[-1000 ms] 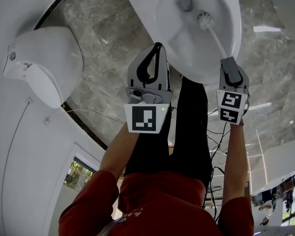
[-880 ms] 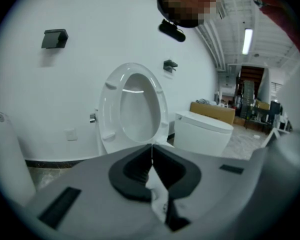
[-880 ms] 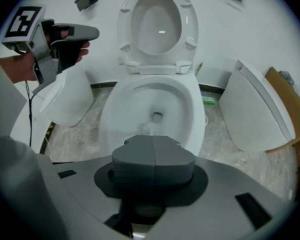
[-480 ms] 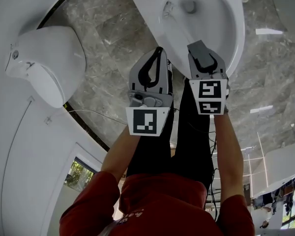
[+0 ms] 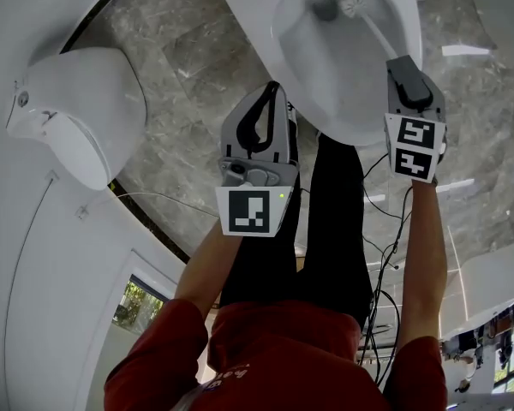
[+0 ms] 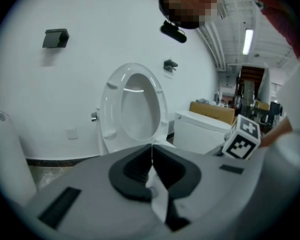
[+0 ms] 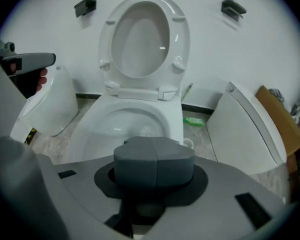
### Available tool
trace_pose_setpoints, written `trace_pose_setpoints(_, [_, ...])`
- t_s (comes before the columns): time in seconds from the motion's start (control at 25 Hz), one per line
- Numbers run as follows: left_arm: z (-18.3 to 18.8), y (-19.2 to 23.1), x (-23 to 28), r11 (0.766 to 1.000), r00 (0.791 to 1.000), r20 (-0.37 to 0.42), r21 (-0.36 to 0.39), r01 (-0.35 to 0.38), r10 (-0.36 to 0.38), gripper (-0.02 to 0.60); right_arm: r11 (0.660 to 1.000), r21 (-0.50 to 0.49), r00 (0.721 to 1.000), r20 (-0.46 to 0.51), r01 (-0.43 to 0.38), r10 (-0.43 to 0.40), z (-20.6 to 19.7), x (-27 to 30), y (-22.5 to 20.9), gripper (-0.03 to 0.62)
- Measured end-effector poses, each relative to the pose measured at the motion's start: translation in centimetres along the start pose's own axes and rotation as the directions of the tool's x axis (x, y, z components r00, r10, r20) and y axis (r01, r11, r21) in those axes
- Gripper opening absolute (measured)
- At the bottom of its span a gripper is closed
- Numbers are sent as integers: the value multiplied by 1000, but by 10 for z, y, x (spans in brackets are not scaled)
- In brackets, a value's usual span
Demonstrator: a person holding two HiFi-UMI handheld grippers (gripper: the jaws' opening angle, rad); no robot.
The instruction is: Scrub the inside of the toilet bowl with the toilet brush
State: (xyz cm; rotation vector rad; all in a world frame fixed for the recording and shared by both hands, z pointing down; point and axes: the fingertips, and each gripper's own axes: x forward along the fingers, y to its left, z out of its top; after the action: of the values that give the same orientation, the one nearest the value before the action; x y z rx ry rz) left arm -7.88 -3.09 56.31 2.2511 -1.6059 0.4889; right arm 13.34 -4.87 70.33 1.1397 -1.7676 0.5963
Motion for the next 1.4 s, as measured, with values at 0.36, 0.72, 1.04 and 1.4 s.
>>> trace_pose_setpoints(0.36, [-2, -3, -1, 1000, 1000, 0, 3, 5, -5, -1, 990, 133, 981, -180, -43, 67, -99, -52, 38, 147])
trace_pose_setpoints(0.72, [-2, 0, -4, 1000, 1000, -9, 3, 0, 0, -2, 908, 331, 954, -65, -256, 293, -59, -50, 128, 149])
trace_pose_setpoints(1.04, [2, -1, -1, 1000, 1000, 6, 11, 3, -3, -2, 915, 281, 953, -9, -290, 304, 2, -6, 115, 149])
trace_pose_setpoints(1.4, [1, -13, 1, 1000, 1000, -2, 16, 26, -26, -1, 933, 256, 944, -143, -253, 296, -97, -71, 101, 149])
